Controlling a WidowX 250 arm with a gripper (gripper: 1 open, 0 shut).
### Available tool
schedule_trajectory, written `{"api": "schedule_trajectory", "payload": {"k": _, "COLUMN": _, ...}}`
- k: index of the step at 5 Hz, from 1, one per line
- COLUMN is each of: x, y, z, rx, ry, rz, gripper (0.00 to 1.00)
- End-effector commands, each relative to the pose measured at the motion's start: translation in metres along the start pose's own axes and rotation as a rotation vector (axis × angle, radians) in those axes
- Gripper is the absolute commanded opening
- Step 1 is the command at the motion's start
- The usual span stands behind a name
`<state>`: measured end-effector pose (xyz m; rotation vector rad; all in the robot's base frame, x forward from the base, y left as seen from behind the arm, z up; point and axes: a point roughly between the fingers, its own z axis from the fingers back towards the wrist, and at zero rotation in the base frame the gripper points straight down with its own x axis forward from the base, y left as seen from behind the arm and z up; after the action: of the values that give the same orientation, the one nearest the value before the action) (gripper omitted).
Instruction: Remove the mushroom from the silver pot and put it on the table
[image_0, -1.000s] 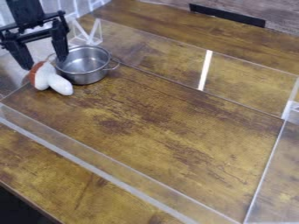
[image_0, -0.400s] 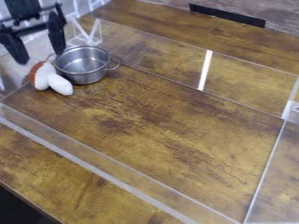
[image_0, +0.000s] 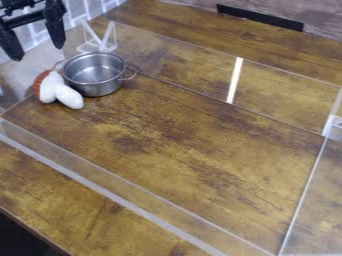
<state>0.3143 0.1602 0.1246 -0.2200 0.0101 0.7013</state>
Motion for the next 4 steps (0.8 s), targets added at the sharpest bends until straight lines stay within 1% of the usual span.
{"api": "schedule_trajectory", "payload": {"k": 1, "x": -0.005, "y": 0.003, "z": 0.005, "rx": 0.010, "ry": -0.018, "rz": -0.038, "gripper": 1.00}}
{"api": "schedule_trajectory", "payload": {"k": 2, "x": -0.015, "y": -0.001, "z": -0.002, "rx": 0.010, "ry": -0.025, "rz": 0.056, "gripper": 1.00}}
{"api": "schedule_trajectory", "payload": {"k": 3, "x": -0.026, "y": -0.015, "z": 0.001, "rx": -0.005, "ry": -0.024, "rz": 0.139, "gripper": 1.00}}
{"api": "schedule_trajectory", "payload": {"k": 4, "x": -0.031, "y": -0.030, "z": 0.000, "rx": -0.014, "ry": -0.012, "rz": 0.115, "gripper": 1.00}}
